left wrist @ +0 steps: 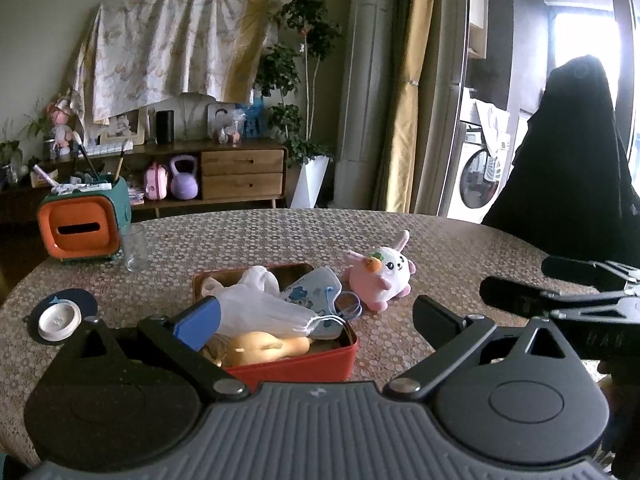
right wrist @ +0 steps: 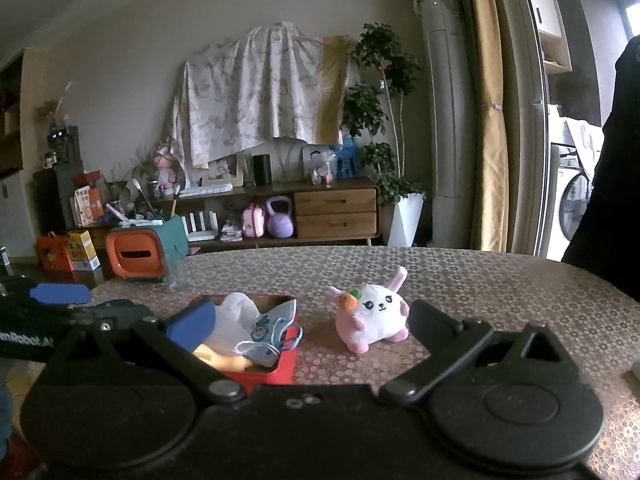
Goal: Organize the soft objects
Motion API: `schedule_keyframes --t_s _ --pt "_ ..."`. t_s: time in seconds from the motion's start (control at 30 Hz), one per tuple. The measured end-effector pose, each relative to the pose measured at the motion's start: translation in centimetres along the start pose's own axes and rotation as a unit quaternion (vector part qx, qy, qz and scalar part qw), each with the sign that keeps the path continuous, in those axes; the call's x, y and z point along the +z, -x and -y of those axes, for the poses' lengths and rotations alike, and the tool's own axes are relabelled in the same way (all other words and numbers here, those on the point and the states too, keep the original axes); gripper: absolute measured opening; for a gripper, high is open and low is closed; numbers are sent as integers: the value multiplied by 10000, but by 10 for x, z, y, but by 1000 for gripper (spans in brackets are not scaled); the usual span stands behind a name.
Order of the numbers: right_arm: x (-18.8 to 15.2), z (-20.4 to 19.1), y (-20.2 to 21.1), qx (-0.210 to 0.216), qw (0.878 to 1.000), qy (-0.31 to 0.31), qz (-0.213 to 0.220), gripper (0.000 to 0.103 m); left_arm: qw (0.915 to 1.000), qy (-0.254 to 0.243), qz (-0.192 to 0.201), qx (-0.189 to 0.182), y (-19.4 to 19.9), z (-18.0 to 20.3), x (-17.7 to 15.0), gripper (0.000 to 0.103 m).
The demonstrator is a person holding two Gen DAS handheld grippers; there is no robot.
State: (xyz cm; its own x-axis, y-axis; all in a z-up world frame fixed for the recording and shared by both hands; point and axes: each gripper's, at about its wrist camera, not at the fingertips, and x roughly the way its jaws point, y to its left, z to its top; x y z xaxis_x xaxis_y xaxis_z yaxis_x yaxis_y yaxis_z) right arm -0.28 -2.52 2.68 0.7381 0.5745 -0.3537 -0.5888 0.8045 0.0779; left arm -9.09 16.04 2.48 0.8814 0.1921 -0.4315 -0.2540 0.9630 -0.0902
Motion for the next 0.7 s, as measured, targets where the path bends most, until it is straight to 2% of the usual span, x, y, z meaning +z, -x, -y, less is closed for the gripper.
schedule_keyframes --t_s 0.7 --pt "-2 -7 0 136 9998 86 -97 103 9999 79 32 70 2 -1 -1 103"
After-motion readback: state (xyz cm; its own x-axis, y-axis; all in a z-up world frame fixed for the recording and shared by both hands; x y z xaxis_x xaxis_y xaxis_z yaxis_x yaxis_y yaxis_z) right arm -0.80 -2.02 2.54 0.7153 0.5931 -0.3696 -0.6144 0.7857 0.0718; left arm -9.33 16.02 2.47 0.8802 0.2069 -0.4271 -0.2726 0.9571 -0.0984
